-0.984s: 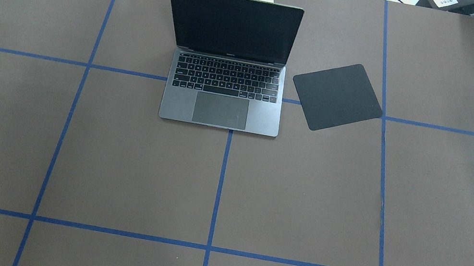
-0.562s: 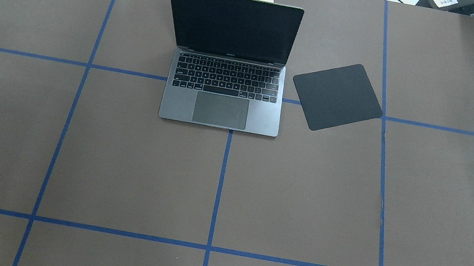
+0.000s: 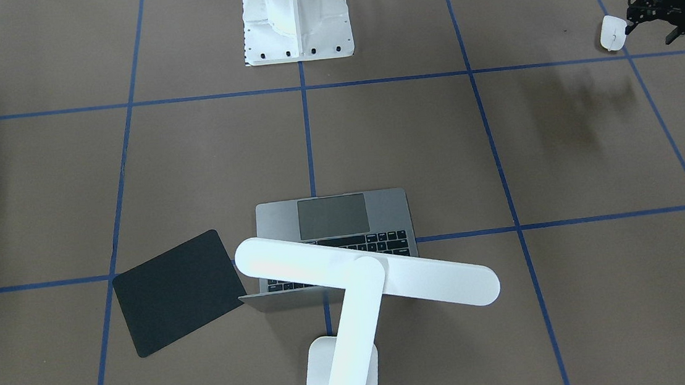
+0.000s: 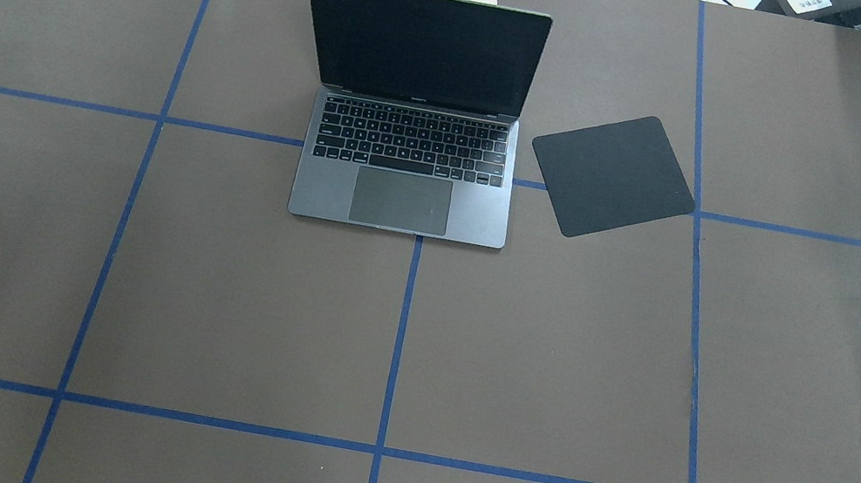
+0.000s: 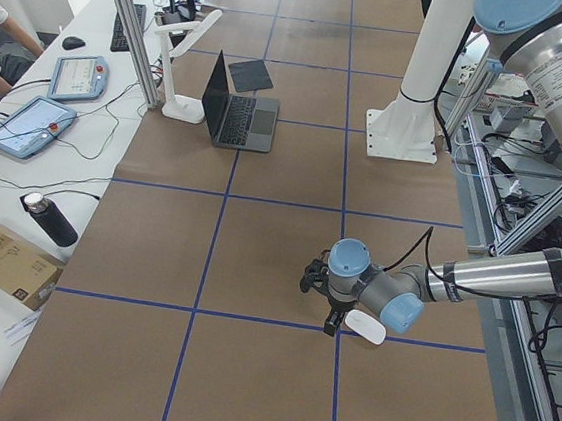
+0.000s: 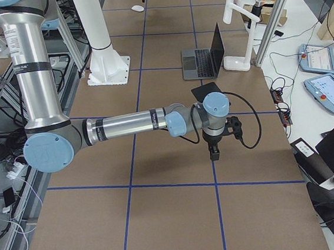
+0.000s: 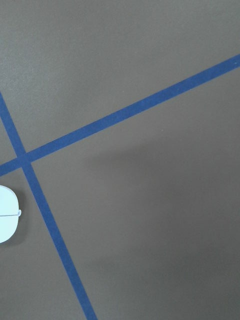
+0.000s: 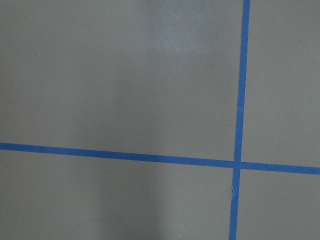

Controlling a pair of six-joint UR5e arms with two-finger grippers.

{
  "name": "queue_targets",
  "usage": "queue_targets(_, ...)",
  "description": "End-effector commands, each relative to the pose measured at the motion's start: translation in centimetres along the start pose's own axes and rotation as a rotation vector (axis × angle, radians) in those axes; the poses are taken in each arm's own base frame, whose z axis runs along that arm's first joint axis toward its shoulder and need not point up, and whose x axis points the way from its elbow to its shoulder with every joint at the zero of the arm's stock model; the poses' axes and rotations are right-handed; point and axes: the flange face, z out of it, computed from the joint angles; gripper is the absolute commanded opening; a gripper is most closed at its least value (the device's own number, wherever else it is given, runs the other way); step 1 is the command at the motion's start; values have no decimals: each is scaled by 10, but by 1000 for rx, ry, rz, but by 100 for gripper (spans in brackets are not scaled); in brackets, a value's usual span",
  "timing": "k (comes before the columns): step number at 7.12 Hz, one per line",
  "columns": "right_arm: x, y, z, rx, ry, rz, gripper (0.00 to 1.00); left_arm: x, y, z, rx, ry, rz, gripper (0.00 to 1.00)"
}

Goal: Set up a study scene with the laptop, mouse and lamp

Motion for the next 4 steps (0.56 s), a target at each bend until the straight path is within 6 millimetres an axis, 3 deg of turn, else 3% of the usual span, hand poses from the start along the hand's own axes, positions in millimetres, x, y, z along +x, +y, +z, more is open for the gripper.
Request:
queue_targets(1, -2, 0, 4, -7, 0, -3, 98, 13, 1, 14, -54, 19, 22, 100)
queue_targets(4, -6, 0, 10, -18, 0, -9, 98, 10, 6, 26, -90, 12, 29, 100)
